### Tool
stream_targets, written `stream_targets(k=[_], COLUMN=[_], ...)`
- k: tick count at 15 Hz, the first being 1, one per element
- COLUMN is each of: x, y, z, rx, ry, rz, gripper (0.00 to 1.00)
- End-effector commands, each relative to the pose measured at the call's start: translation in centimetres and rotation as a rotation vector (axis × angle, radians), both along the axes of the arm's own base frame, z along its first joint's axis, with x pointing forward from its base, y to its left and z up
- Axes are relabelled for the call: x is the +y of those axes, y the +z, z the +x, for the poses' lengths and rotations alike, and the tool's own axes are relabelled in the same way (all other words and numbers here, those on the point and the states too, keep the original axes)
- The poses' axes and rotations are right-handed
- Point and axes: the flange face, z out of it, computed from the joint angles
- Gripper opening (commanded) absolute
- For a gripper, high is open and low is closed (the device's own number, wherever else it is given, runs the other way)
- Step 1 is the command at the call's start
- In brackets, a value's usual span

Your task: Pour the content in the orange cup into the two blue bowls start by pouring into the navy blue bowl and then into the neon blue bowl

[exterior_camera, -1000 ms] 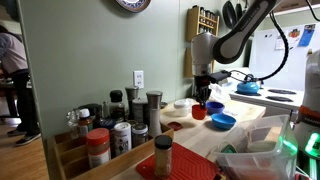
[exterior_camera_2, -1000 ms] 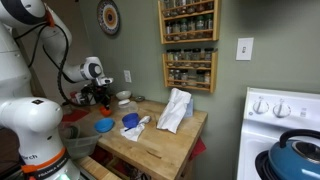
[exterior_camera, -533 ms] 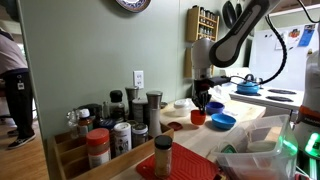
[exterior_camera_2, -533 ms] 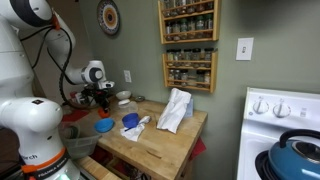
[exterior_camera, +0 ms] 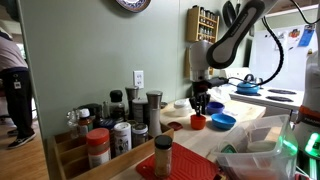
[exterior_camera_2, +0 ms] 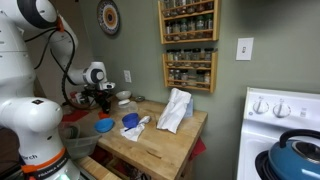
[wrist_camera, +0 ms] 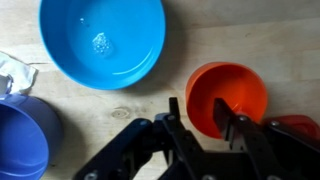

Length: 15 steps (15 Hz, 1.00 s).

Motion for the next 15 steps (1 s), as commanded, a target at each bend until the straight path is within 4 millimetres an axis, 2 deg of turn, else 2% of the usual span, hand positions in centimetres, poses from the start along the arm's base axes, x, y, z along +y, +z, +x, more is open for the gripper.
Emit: stream_targets(k=[1, 4, 5, 11, 12, 13, 15], x=[0.6, 1.2, 1.6, 2.2, 2.9, 2.9, 2.9], y=[2.1, 4.5, 5.6, 11.7, 10.4, 11.2, 11.3], z=[-0.8, -1.6, -2.0, -4.5, -2.5, -2.7, -2.6], rx=[-0.027, -0.043, -0.07, -0.172, -0.158, -0.173, -0.175], ry=[0.107, 0.147, 0.17, 0.294, 0.265, 0.27, 0.268], rz=[-0.029, -0.043, -0.026, -0.006, -0.001, -0.002, -0.001], gripper=[0.73, 0.95, 1.0, 1.0, 1.0, 0.99, 1.0])
